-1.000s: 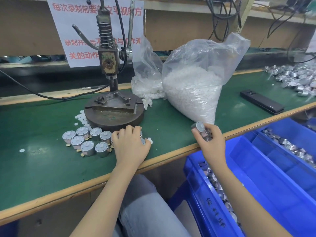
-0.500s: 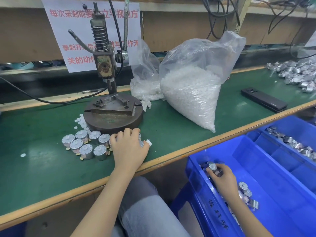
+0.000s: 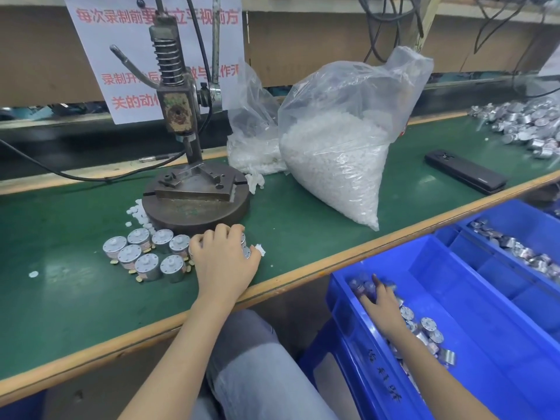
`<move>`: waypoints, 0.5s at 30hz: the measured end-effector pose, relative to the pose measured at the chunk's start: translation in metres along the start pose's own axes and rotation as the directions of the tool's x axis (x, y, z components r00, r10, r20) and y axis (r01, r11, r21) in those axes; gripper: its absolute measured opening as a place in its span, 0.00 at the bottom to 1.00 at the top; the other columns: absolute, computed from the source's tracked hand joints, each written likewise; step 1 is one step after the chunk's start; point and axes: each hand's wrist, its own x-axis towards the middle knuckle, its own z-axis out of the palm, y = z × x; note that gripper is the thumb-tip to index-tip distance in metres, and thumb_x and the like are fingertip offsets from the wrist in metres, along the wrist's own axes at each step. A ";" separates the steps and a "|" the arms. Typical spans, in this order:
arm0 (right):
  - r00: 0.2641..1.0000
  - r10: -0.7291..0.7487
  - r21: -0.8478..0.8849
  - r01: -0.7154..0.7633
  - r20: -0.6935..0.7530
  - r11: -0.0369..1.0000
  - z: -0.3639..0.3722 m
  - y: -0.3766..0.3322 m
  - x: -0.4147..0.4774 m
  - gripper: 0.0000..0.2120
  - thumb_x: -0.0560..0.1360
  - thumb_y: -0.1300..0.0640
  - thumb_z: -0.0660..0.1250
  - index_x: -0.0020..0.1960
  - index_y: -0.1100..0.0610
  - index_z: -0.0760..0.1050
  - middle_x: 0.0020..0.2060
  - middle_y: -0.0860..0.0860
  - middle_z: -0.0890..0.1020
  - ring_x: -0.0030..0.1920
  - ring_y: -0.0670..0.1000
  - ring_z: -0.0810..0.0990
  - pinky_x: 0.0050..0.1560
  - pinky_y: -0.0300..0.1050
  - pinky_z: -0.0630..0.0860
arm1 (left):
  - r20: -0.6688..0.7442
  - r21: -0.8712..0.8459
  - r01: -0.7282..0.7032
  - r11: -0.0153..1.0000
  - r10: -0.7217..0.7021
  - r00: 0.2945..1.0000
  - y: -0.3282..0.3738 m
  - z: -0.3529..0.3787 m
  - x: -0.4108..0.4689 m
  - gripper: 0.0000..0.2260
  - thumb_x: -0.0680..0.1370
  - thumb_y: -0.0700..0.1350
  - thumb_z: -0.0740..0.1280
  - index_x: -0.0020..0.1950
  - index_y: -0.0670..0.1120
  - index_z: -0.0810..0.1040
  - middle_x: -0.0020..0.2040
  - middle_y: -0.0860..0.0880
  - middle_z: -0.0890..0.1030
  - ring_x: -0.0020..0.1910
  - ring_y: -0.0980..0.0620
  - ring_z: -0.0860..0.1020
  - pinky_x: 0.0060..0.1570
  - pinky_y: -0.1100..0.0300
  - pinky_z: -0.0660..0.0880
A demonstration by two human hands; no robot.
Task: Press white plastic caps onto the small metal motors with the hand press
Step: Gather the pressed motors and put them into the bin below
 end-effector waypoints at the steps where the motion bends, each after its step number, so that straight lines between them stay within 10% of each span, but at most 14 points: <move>1: 0.998 -0.024 0.034 0.026 -0.058 0.999 -0.003 -0.006 -0.007 0.30 0.77 0.50 0.63 0.74 0.59 0.58 0.69 0.58 0.65 0.70 0.57 0.62 0.66 0.52 0.62 | 0.002 -0.013 -0.001 1.000 0.001 1.000 0.000 -0.001 0.000 0.13 0.69 0.50 0.70 0.51 0.45 0.80 0.45 0.46 0.80 0.45 0.43 0.76 0.53 0.50 0.59; 8: 0.809 -0.480 0.105 0.539 -0.338 0.835 -0.043 -0.075 -0.068 0.07 0.75 0.64 0.64 0.52 0.57 0.77 0.47 0.50 0.79 0.46 0.38 0.77 0.43 0.27 0.69 | -0.020 -0.312 0.039 0.949 -0.048 0.999 -0.002 -0.009 0.003 0.11 0.78 0.49 0.60 0.53 0.47 0.80 0.54 0.51 0.78 0.53 0.51 0.75 0.59 0.56 0.57; 15: 0.582 -0.787 0.138 0.813 -0.204 0.565 -0.034 -0.179 -0.095 0.15 0.72 0.57 0.62 0.58 0.58 0.76 0.49 0.48 0.77 0.51 0.43 0.75 0.56 0.33 0.69 | -0.141 -0.804 0.160 0.573 -0.445 0.884 -0.014 -0.035 0.003 0.11 0.78 0.34 0.57 0.42 0.43 0.78 0.45 0.48 0.75 0.44 0.66 0.73 0.43 0.77 0.65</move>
